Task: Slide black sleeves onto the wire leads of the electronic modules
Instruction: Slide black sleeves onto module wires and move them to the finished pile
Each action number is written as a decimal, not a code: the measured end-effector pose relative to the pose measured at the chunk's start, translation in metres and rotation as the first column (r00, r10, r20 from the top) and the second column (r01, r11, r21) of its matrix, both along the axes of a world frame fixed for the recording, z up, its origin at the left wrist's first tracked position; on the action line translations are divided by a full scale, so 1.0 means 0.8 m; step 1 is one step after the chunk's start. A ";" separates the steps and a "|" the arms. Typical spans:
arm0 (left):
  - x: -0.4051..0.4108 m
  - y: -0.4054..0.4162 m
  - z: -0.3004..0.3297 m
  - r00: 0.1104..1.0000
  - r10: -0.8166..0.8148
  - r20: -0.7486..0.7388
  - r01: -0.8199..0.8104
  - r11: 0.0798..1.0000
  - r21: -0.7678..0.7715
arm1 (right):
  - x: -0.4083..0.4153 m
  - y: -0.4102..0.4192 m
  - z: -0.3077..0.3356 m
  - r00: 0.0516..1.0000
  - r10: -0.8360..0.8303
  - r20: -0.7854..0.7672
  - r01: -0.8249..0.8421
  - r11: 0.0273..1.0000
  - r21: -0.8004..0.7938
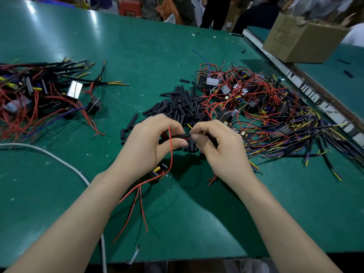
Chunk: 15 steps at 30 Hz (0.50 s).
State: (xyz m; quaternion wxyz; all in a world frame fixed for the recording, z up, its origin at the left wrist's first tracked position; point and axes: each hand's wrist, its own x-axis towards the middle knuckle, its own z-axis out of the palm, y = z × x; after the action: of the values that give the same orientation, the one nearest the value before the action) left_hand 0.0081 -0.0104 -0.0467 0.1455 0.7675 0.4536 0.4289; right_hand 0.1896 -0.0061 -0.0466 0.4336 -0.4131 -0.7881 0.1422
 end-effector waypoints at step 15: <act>-0.002 -0.002 -0.004 1.000 0.004 -0.009 -0.004 0.999 0.033 | 0.005 -0.001 -0.002 0.976 0.071 -0.204 -0.120 0.963 -0.240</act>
State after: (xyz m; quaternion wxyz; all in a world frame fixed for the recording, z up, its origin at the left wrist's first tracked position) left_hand 0.0069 -0.0116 -0.0502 0.1298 0.7710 0.4486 0.4331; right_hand 0.1934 -0.0071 -0.0482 0.4449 -0.4102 -0.7371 0.3010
